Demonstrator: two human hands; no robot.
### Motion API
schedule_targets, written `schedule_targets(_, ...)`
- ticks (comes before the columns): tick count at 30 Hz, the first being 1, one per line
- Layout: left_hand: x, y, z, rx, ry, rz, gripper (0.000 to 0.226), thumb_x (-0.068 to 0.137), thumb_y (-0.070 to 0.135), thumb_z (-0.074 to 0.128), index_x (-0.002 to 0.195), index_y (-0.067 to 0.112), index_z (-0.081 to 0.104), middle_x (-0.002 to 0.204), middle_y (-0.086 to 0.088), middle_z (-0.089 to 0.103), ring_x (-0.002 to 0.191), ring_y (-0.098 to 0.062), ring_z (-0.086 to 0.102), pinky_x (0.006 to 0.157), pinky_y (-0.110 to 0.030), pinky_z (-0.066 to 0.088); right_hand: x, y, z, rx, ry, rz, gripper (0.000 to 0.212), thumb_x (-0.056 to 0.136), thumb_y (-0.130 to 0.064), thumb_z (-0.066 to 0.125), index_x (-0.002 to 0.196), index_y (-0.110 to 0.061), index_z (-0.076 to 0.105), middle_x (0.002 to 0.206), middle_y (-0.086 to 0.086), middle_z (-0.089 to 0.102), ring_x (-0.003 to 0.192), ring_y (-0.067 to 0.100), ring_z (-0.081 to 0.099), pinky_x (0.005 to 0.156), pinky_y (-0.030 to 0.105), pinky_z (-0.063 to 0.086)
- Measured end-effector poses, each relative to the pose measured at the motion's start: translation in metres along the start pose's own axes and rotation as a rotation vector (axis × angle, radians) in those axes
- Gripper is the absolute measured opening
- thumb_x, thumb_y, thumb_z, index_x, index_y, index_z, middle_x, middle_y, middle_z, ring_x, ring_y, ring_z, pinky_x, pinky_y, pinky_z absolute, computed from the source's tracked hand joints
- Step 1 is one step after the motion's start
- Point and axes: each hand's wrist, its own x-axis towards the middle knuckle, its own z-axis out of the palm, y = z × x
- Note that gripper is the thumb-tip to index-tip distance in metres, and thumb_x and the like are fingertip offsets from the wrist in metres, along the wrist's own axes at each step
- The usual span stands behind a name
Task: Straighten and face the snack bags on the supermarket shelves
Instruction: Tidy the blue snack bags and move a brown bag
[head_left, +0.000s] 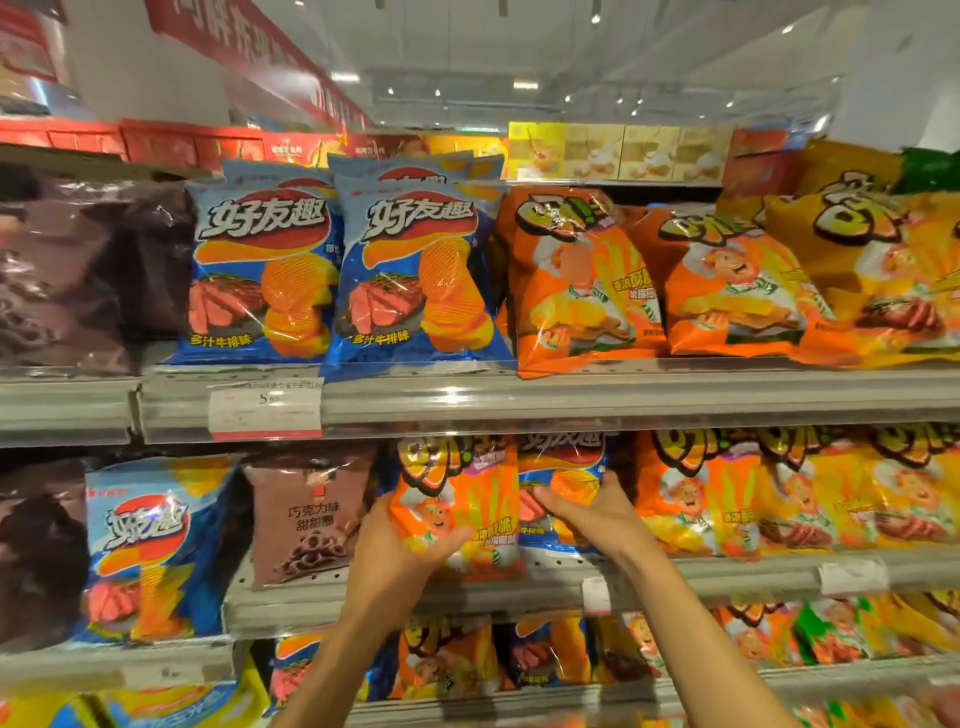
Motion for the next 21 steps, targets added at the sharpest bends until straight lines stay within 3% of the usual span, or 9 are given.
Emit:
schedule_targets(2,0.006,-0.007,-0.005,-0.035,-0.022,-0.143,0.069,0.047,0.077,0.08,0.103,0.043,0.058,0.094,0.013,0.071,0.088,-0.005,0.068,0.074,-0.027,0.057,0.005,0.0,0.003,-0.011,-0.017,0.004,0.138,0.055,-0.067,0.088,0.16,-0.012,0.017,0.161,0.009,0.038,0.145,0.028,0.04,0.116,0.041,0.04)
schedule_targets(4,0.01,-0.015,-0.009,-0.019,-0.02,-0.236,0.088,0.04,0.079,0.08,0.111,0.034,0.052,0.1,0.011,0.067,0.094,-0.013,0.066,0.084,-0.039,0.056,0.007,0.002,0.006,0.013,-0.019,-0.02,0.13,0.057,-0.06,0.091,0.158,-0.009,0.026,0.157,0.011,0.044,0.143,0.028,0.044,0.118,0.045,0.039)
schedule_targets(10,0.007,-0.015,-0.014,-0.009,-0.06,-0.223,0.086,0.05,0.075,0.078,0.116,0.03,0.044,0.1,0.017,0.064,0.089,0.001,0.062,0.076,-0.027,0.05,-0.004,0.002,0.013,-0.066,0.071,-0.132,0.111,0.064,-0.061,0.087,0.151,-0.015,0.037,0.145,0.003,0.056,0.134,0.025,0.053,0.11,0.045,0.045)
schedule_targets(14,0.007,-0.014,-0.012,0.016,-0.069,-0.216,0.086,0.054,0.074,0.076,0.117,0.028,0.041,0.098,0.019,0.063,0.087,0.005,0.06,0.072,-0.021,0.047,-0.012,-0.01,0.013,-0.278,0.171,-0.223,0.084,0.069,-0.068,0.08,0.134,-0.026,0.048,0.115,-0.013,0.06,0.117,0.021,0.06,0.085,0.033,0.044)
schedule_targets(17,0.007,-0.015,-0.011,0.02,-0.07,-0.219,0.084,0.055,0.072,0.075,0.117,0.026,0.042,0.099,0.014,0.065,0.087,0.002,0.061,0.068,-0.018,0.046,-0.014,-0.027,0.008,-0.498,0.23,-0.164,0.09,0.069,-0.078,0.073,0.131,-0.016,0.048,0.112,0.003,0.066,0.108,0.03,0.063,0.079,0.038,0.049)
schedule_targets(21,0.007,-0.015,-0.011,0.024,-0.071,-0.22,0.083,0.056,0.072,0.074,0.116,0.025,0.042,0.1,0.013,0.065,0.087,0.0,0.061,0.069,-0.02,0.047,-0.018,-0.042,-0.01,-0.598,0.216,-0.111,0.07,0.068,-0.08,0.072,0.087,-0.017,0.048,0.096,0.007,0.065,0.09,0.029,0.064,0.066,0.035,0.044)
